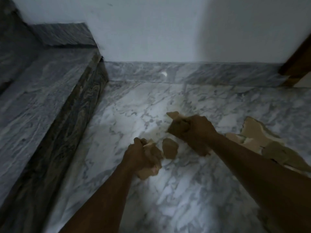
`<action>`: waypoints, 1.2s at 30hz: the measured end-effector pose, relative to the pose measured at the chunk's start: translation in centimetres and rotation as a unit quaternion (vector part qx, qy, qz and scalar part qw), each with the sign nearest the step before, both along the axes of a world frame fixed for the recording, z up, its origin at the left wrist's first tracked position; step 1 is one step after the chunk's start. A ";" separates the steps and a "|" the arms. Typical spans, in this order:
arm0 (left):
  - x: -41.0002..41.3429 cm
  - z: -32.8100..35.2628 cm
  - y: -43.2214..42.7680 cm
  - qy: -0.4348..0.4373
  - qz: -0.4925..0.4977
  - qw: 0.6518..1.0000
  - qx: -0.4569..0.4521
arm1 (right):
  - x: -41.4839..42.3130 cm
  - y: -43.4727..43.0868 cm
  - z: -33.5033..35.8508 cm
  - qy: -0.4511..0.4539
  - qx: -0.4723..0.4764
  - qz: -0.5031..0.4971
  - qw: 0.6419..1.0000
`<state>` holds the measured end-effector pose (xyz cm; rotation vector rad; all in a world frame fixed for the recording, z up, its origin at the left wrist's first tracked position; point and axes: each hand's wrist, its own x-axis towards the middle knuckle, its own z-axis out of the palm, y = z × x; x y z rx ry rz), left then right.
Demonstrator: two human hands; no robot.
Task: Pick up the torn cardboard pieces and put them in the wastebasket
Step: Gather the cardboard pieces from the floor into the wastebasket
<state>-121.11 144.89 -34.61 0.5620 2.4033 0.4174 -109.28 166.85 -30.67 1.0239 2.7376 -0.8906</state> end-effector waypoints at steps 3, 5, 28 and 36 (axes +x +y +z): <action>0.0 -0.1 0.4 0.014 -0.027 0.999 -0.031 | -3.6 1.4 1.0 0.049 -0.034 -0.075 0.995; 0.0 -0.5 0.8 0.060 -0.077 0.993 -0.068 | -6.5 2.0 0.8 0.022 -0.049 -0.076 0.996; -2.4 5.5 5.9 -0.011 -0.251 0.967 -0.049 | 2.1 4.0 0.3 0.119 -0.053 -0.147 0.981; 4.1 1.4 9.7 0.048 -0.419 0.905 -0.060 | 13.3 9.1 2.9 0.106 -0.095 -0.258 0.956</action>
